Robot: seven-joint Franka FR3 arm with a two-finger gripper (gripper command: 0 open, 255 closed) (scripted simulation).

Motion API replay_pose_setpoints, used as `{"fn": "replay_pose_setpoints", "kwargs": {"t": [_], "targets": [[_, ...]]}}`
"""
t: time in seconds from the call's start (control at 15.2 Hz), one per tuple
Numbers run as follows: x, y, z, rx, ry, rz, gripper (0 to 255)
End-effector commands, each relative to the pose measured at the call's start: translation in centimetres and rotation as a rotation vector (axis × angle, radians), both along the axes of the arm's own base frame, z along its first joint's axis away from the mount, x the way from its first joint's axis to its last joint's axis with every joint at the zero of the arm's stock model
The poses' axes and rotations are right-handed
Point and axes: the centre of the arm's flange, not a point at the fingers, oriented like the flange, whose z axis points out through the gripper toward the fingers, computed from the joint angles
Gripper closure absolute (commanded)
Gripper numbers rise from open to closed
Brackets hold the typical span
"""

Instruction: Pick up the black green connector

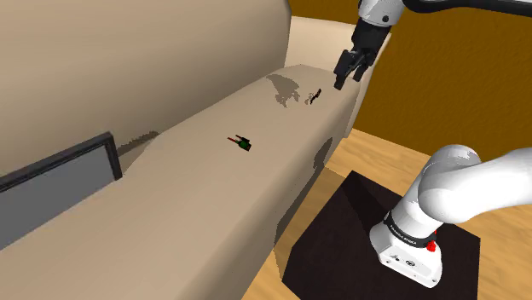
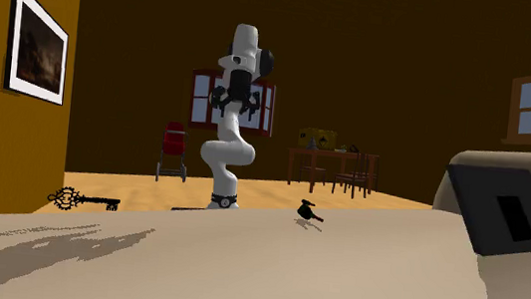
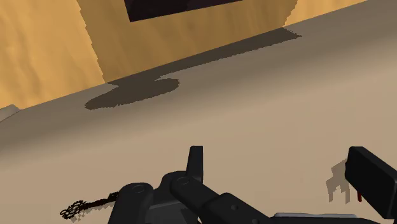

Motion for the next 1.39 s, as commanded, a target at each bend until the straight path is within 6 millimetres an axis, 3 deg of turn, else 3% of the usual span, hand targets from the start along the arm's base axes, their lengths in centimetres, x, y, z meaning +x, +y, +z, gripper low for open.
{"fn": "replay_pose_setpoints", "kwargs": {"t": [0.0,1.32], "targets": [[0.0,0.0,0.0,0.0,0.0,0.0,0],[19.0,11.2,-15.0,0.086,0.088,0.029,0]]}}
